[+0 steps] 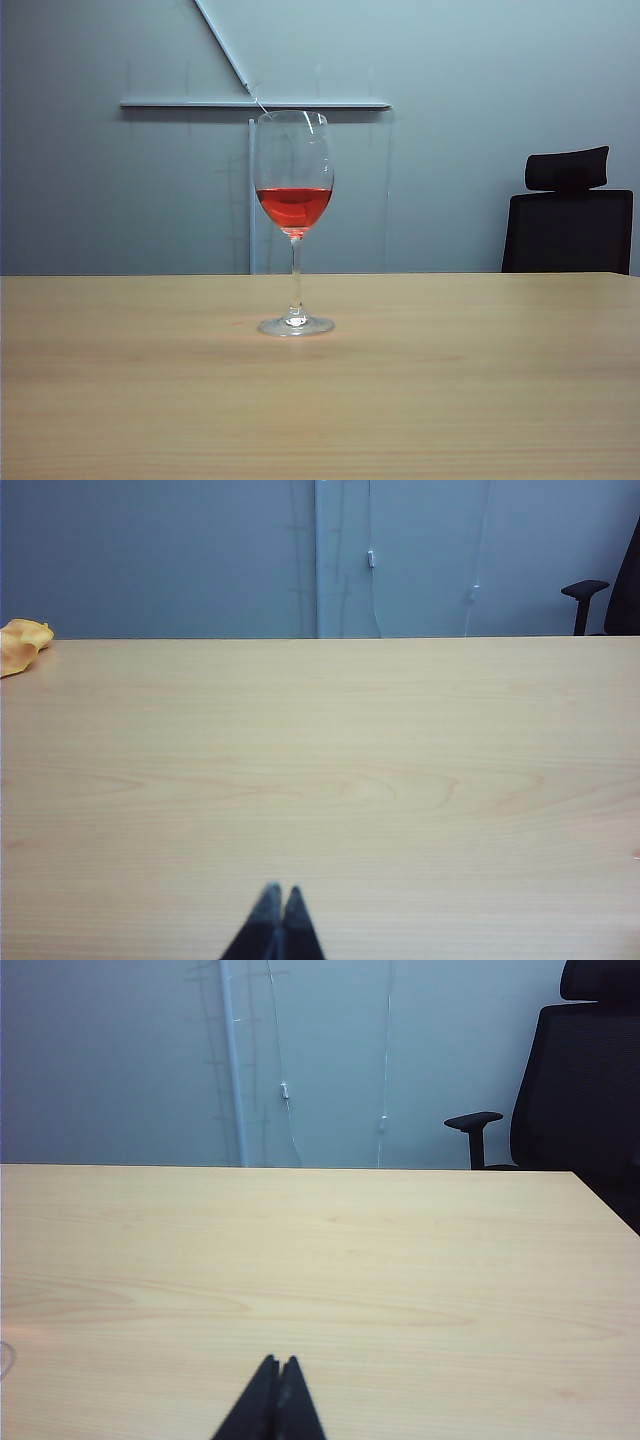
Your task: Gently pick up the goblet, rotate it counterclockwise for two full turns (viewing from above), and then place it back on the table.
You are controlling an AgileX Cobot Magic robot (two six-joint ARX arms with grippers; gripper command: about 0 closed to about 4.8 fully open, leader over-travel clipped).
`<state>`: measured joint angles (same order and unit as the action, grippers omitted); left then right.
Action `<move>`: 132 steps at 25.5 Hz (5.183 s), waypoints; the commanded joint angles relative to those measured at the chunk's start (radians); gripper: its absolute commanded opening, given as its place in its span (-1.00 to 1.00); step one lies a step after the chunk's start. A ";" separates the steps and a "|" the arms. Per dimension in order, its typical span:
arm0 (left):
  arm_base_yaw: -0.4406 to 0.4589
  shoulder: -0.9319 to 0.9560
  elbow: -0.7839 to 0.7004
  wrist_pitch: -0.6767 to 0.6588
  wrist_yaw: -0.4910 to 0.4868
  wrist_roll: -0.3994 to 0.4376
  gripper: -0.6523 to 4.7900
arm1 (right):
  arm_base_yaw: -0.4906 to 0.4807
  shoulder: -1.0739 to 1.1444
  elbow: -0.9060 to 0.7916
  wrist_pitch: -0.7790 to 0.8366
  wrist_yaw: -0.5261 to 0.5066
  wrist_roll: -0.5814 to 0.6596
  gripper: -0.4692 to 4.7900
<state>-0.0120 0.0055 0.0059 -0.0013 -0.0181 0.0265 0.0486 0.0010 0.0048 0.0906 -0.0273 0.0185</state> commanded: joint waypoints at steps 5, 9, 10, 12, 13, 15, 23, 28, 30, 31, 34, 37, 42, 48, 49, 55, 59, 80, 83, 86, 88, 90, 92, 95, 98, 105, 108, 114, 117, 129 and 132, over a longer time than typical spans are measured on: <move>0.000 0.000 0.003 0.009 0.003 0.000 -0.78 | 0.000 -0.002 -0.004 0.018 -0.001 0.000 -0.86; -0.003 0.027 0.003 0.013 0.003 0.000 -0.78 | 0.000 -0.002 -0.004 0.045 -0.097 0.172 -0.85; -0.007 0.056 0.003 0.016 0.003 0.000 -0.78 | 0.001 -0.001 -0.004 0.066 -0.170 0.240 -0.82; -0.017 0.114 0.003 0.017 0.003 0.000 -0.78 | 0.003 0.001 0.000 0.093 -0.280 0.315 -0.82; -0.025 0.151 0.003 0.016 0.003 0.000 -0.78 | 0.009 0.002 0.005 0.094 -0.307 0.359 -0.82; -0.040 0.199 0.003 0.013 0.003 0.000 -0.78 | 0.029 0.006 0.015 0.076 -0.307 0.402 -0.82; -0.175 0.251 0.003 0.002 0.003 0.000 -0.78 | 0.365 0.241 0.122 0.092 -0.140 0.413 -0.54; -0.267 0.250 0.003 0.002 0.003 0.000 -0.78 | 0.629 0.571 0.160 0.344 0.077 0.224 0.10; -0.311 0.250 0.003 0.002 0.003 0.000 -0.78 | 0.713 0.733 0.164 0.511 0.159 0.179 0.48; -0.331 0.249 0.003 0.001 0.003 0.000 -0.78 | 0.749 0.828 0.166 0.614 0.206 0.172 0.56; -0.410 0.241 0.003 0.002 0.003 0.000 -0.78 | 0.792 1.160 0.208 0.904 0.233 0.155 0.59; -0.454 0.237 0.003 0.002 0.003 0.000 -0.78 | 0.792 1.447 0.298 1.092 0.208 0.143 0.64; -0.468 0.229 0.003 0.002 0.003 0.000 -0.78 | 0.792 1.748 0.460 1.225 0.221 0.134 0.67; -0.468 0.228 0.003 0.002 0.003 0.000 -0.78 | 0.797 1.933 0.635 1.215 0.447 0.134 0.72; -0.468 0.228 0.003 0.002 0.003 0.000 -0.78 | 0.795 1.944 0.648 1.215 0.455 0.134 0.72; -0.468 0.227 0.003 0.002 0.003 0.000 -0.78 | 0.780 1.996 0.743 1.130 0.456 0.134 0.72; -0.468 0.219 0.003 0.001 0.003 0.000 -0.78 | 0.765 2.029 0.794 1.086 0.475 0.134 0.72; -0.468 0.216 0.003 0.002 0.003 0.000 -0.78 | 0.715 2.084 0.860 1.088 0.470 0.143 0.15; -0.468 0.216 0.003 0.002 0.003 0.000 -0.78 | 0.715 2.084 0.861 1.088 0.470 0.159 0.13; -0.468 0.216 0.003 0.002 0.003 0.000 -0.78 | 0.715 2.084 0.861 1.088 0.452 0.168 0.05; -0.468 0.216 0.003 0.002 0.003 0.000 -0.78 | 0.715 2.084 0.861 1.088 0.439 0.168 -0.15; -0.468 0.216 0.003 0.002 0.003 0.000 -0.78 | 0.715 2.084 0.861 1.088 0.439 0.169 -0.16; -0.468 0.216 0.003 0.002 0.003 0.000 -0.78 | 0.715 2.084 0.861 1.088 0.439 0.169 -0.25; -0.468 0.216 0.003 0.002 0.003 0.000 -0.78 | 0.715 2.084 0.861 1.088 0.439 0.169 -0.27; -0.468 0.216 0.003 0.002 0.003 0.000 -0.78 | 0.715 2.084 0.863 1.089 0.433 0.169 -0.39; -0.468 0.216 0.003 0.002 0.003 0.000 -0.78 | 0.715 2.084 0.875 1.096 0.425 0.169 -0.56; -0.468 0.216 0.003 0.002 0.003 0.000 -0.78 | 0.715 2.084 0.883 1.095 0.425 0.169 -0.67; -0.468 0.216 0.003 0.002 0.003 0.000 -0.78 | 0.715 2.084 0.885 1.094 0.429 0.167 -0.85; -0.468 0.216 0.003 0.002 0.003 0.000 -0.78 | 0.715 2.084 0.885 1.095 0.438 0.159 -0.85; -0.468 0.180 0.003 0.001 0.003 0.000 -0.78 | 0.716 2.019 0.877 1.090 0.443 0.238 -0.85; -0.468 0.169 0.003 0.000 0.003 0.000 -0.78 | 0.710 1.999 0.877 1.085 0.424 0.283 -0.85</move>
<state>-0.4801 0.1791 0.0063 -0.0124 -0.0154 0.0261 0.7620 2.0178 0.8734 1.1271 0.4107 0.2646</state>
